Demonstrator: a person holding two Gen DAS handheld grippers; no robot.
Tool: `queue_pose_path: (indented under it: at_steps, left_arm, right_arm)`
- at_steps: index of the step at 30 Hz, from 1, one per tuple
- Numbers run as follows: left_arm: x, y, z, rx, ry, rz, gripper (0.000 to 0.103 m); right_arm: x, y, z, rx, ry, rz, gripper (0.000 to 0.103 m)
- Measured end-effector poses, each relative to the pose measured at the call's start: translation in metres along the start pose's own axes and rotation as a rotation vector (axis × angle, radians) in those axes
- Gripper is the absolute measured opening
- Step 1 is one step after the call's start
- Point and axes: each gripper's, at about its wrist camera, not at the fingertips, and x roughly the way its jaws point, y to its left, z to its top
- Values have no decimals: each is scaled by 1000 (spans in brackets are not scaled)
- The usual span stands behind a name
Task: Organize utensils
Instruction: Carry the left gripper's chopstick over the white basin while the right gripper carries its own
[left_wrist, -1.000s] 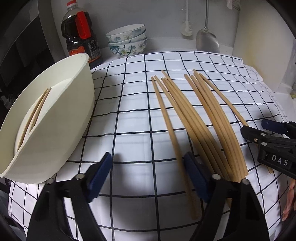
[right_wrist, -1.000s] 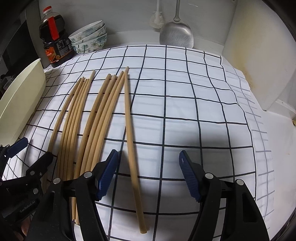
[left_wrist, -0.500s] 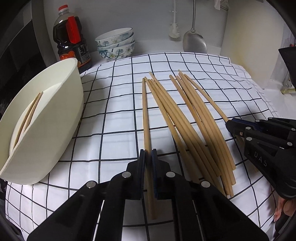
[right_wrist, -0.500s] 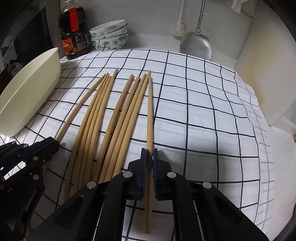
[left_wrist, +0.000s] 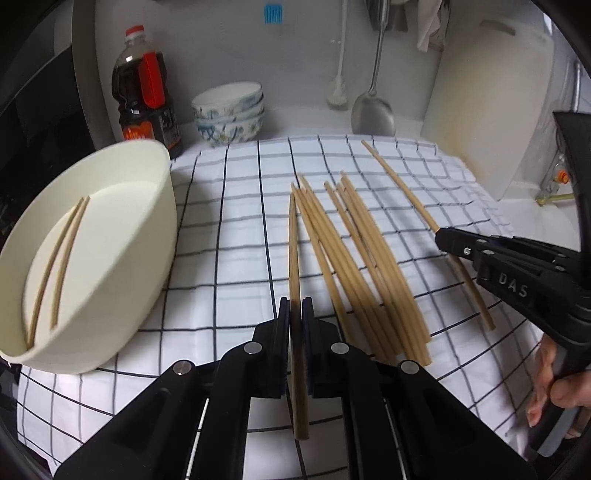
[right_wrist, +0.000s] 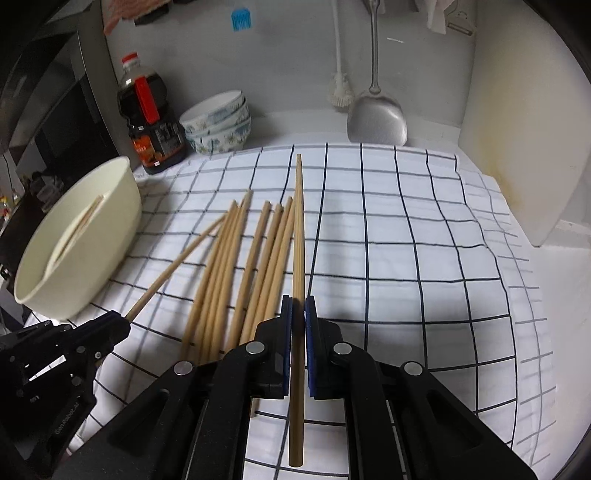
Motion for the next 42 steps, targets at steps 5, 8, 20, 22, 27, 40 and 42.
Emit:
queue_pose_path:
  at_steps: [5,8,20,22,27,40,42]
  left_arm:
    - [-34,15,14,0,-66,-43,7]
    - [-49,27,23,2,-103,-45,7]
    - [-84,98,69,-70,-189,-47,7]
    - [-91,110,76,-79,-204,-59,7]
    - [-103,136,84,-111,-206,-117,8]
    - [-102,211,83,-224,-159,-205,14]
    - [-98,220,81,-235,-147,-193,15]
  right_arm:
    - [-16,9,8,8,-43,21,7]
    - [-23,20,15,3,-67,28,7]
    - [-30,81,61,-14,-121,106,7]
    - [-31,94,69,-22,-126,123,7]
    - [-27,130,82,-52,-122,172,7]
    - [10,222,82,-156,-34,248,7]
    - [13,232,80,-172,-40,231,7]
